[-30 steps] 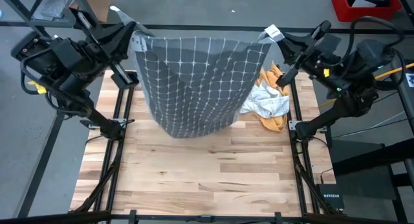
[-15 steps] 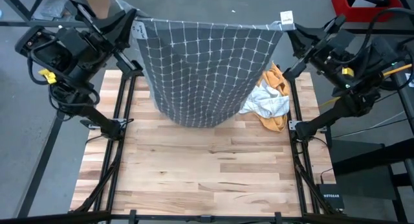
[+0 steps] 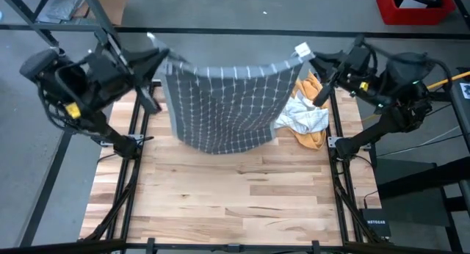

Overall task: Fold towel
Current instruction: Fold the gray patterned towel

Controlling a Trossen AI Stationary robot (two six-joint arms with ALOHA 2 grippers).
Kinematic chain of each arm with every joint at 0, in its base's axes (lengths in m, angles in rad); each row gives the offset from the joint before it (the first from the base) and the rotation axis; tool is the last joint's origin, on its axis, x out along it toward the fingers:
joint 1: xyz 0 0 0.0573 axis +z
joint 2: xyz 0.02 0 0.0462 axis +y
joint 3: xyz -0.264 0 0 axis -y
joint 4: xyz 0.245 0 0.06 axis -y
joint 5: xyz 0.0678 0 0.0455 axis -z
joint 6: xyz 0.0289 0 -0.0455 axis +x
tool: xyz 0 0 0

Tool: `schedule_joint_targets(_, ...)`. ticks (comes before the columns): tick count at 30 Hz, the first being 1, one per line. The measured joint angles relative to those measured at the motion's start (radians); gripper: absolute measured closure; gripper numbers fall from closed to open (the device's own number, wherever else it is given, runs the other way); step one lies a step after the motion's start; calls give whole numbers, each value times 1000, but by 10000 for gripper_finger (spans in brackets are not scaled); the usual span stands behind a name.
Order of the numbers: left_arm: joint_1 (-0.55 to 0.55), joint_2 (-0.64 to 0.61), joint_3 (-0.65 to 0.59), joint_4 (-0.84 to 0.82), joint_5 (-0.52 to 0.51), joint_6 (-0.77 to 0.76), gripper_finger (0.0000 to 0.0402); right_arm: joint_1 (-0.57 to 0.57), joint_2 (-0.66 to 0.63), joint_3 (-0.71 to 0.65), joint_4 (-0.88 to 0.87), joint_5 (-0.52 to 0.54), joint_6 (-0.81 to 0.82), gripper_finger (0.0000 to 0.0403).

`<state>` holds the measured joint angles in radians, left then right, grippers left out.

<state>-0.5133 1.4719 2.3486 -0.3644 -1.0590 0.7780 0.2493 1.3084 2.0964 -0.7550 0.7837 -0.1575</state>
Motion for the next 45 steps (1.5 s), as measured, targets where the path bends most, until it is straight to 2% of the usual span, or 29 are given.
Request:
schedule_joint_targets(9, -202, 19, 0, -94, -142, -153, 401, 0, 0, 0, -80, -367, 292, 402)
schedule_joint_targets(13, -270, 42, 0, -149, -187, -225, 401, 0, 5, 0, -162, -472, 458, 402)
schedule_joint_targets(17, -318, 74, 0, -169, -195, -273, 401, 21, 25, 0, -212, -528, 567, 402)
schedule_joint_targets(24, -381, 127, 0, -166, -221, -281, 401, 145, 51, 0, -187, -526, 583, 402)
schedule_joint_targets(33, -461, 184, 0, -55, -232, -294, 401, 376, 68, 0, -151, -319, 599, 402)
schedule_joint_targets(40, -490, 230, 0, -69, -233, -404, 401, 533, 127, -1, -143, -240, 599, 402)
schedule_joint_targets(45, -518, 274, -1, -71, -232, -507, 401, 616, 198, 0, -46, -214, 626, 402)
